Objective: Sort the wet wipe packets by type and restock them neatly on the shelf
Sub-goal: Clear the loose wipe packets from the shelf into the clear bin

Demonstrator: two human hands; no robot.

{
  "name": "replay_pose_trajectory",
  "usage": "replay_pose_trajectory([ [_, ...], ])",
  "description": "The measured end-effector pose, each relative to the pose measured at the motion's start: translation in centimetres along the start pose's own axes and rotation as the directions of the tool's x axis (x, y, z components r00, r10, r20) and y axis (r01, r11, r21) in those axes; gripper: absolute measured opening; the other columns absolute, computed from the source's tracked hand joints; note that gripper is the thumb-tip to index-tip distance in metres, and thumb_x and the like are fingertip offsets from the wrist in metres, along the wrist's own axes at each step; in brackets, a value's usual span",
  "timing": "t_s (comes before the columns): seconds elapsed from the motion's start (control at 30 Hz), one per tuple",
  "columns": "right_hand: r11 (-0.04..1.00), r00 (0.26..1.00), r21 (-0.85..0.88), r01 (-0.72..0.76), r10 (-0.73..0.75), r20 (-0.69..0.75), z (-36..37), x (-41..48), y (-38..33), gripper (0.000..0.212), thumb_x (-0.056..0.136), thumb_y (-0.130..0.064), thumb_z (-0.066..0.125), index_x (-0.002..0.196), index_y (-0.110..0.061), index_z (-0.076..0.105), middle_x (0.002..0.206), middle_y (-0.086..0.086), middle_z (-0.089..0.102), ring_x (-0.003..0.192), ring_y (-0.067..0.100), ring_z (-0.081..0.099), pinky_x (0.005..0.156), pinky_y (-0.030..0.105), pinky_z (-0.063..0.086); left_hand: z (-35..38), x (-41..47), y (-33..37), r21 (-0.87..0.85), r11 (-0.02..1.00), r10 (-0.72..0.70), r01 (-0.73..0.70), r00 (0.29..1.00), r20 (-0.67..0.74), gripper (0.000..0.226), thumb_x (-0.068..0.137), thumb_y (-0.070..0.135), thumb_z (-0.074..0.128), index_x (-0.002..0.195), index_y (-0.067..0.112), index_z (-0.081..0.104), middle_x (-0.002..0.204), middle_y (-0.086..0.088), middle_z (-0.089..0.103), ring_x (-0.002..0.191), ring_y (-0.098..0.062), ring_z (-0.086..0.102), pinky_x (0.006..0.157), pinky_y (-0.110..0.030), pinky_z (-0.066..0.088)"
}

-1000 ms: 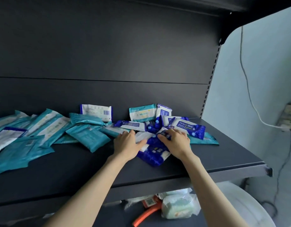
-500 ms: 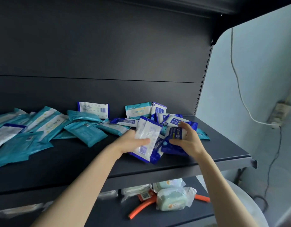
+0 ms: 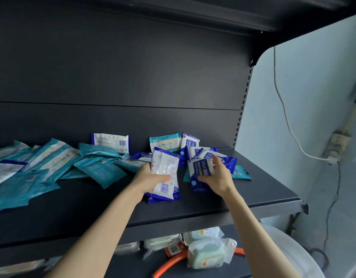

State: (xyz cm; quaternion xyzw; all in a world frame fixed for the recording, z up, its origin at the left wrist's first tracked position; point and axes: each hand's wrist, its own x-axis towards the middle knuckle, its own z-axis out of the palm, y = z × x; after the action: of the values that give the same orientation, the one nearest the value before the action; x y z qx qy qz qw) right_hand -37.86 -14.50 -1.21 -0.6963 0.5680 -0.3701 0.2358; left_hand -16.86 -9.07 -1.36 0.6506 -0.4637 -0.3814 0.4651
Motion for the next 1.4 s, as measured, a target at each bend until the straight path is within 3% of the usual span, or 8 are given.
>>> replay_pose_trajectory([
  [0.2, 0.973, 0.992, -0.197, -0.120, 0.126, 0.017, 2.3, 1.3, -1.0, 0.083, 0.077, -0.051, 0.072, 0.138, -0.009, 0.034, 0.139, 0.015, 0.046, 0.126, 0.034, 0.041, 0.102, 0.039, 0.034, 0.0, -0.3, -1.0, -0.110, 0.990, 0.086, -0.093, 0.994, -0.062, 0.041, 0.078, 0.017, 0.077, 0.112, 0.016, 0.055, 0.108, 0.000, 0.067, 0.093, -0.014, 0.066, 0.078, -0.030, 0.054],
  [0.33, 0.967, 0.979, -0.161, -0.196, 0.203, 0.023, 2.6, 1.9, -1.5, 0.085, 0.067, -0.041, 0.083, 0.127, 0.000, 0.039, 0.126, 0.015, 0.052, 0.116, 0.031, 0.050, 0.090, 0.036, 0.042, 0.5, -0.6, -1.3, -0.082, 0.986, 0.135, -0.144, 0.985, -0.103, 0.039, 0.081, 0.020, 0.075, 0.112, 0.019, 0.052, 0.107, 0.004, 0.065, 0.090, -0.009, 0.063, 0.070, -0.024, 0.051],
  [0.5, 0.968, 0.969, 0.077, -0.240, 0.234, 0.082, 2.9, 1.8, -1.2, 0.054, 0.060, -0.024, 0.088, 0.102, -0.003, 0.061, 0.103, 0.009, 0.067, 0.092, 0.024, 0.064, 0.077, 0.035, 0.052, 0.5, -0.8, -1.1, -0.118, 0.985, 0.113, -0.125, 0.988, -0.102, 0.043, 0.078, 0.014, 0.077, 0.114, 0.015, 0.052, 0.110, 0.000, 0.065, 0.091, -0.010, 0.064, 0.068, -0.024, 0.051],
  [0.67, 0.809, 0.983, 0.560, -0.179, 0.128, 0.128, 1.8, -1.5, -1.9, 0.078, 0.064, 0.002, 0.084, 0.129, -0.007, 0.043, 0.107, 0.005, 0.067, 0.081, 0.009, 0.066, 0.058, 0.018, 0.054, -0.6, -3.7, 0.2, -0.351, 0.923, 0.129, -0.159, 0.986, -0.107, 0.037, 0.079, 0.002, 0.073, 0.105, 0.023, 0.058, 0.110, -0.001, 0.069, 0.093, -0.011, 0.067, 0.071, -0.026, 0.053],
  [0.77, 0.691, 0.991, 0.715, -0.107, 0.013, 0.136, 1.0, -5.0, -4.1, 0.093, 0.068, 0.004, 0.080, 0.144, -0.011, 0.029, 0.107, 0.005, 0.069, 0.082, 0.014, 0.070, 0.065, 0.023, 0.057, -2.1, -8.0, 0.9, -0.504, 0.840, 0.169, -0.201, 0.980, -0.110, 0.042, 0.079, 0.002, 0.070, 0.113, 0.024, 0.058, 0.106, 0.002, 0.072, 0.095, -0.014, 0.069, 0.073, -0.029, 0.058],
  [0.93, 0.627, 0.953, 0.774, -0.089, -0.172, 0.250, 1.9, -11.9, -9.1, 0.059, 0.063, -0.002, 0.083, 0.116, -0.004, 0.056, 0.097, 0.011, 0.073, 0.086, 0.031, 0.071, 0.078, 0.046, 0.058, -6.3, -16.1, 0.7, -0.506, 0.818, 0.232, -0.272, 0.962, -0.141, 0.050, 0.068, 0.017, 0.073, 0.115, 0.024, 0.058, 0.104, 0.002, 0.073, 0.096, -0.016, 0.069, 0.077, -0.035, 0.058],
  [1.17, 0.533, 0.888, 0.822, -0.201, -0.254, 0.383, 9.1, -23.4, -16.3, 0.052, 0.062, -0.009, 0.080, 0.110, -0.003, 0.061, 0.098, 0.014, 0.073, 0.086, 0.029, 0.070, 0.078, 0.043, 0.056, -16.6, -26.9, -4.6, -0.434, 0.861, 0.141, -0.264, 0.945, -0.294, 0.054, 0.060, 0.023, 0.085, 0.109, 0.029, 0.061, 0.102, 0.004, 0.073, 0.096, -0.018, 0.069, 0.085, -0.043, 0.052],
  [1.4, 0.578, 0.801, 0.768, -0.276, -0.303, 0.516, 20.6, -39.0, -23.9, 0.023, 0.078, -0.016, 0.072, 0.099, -0.014, 0.063, 0.093, 0.004, 0.074, 0.088, 0.023, 0.071, 0.079, 0.038, 0.056, -30.8, -40.9, -15.1, -0.452, 0.881, -0.027, -0.143, 0.937, -0.348, 0.055, 0.063, 0.016, 0.073, 0.114, 0.028, 0.058, 0.100, 0.001, 0.073, 0.089, -0.019, 0.071, 0.065, -0.036, 0.057],
])
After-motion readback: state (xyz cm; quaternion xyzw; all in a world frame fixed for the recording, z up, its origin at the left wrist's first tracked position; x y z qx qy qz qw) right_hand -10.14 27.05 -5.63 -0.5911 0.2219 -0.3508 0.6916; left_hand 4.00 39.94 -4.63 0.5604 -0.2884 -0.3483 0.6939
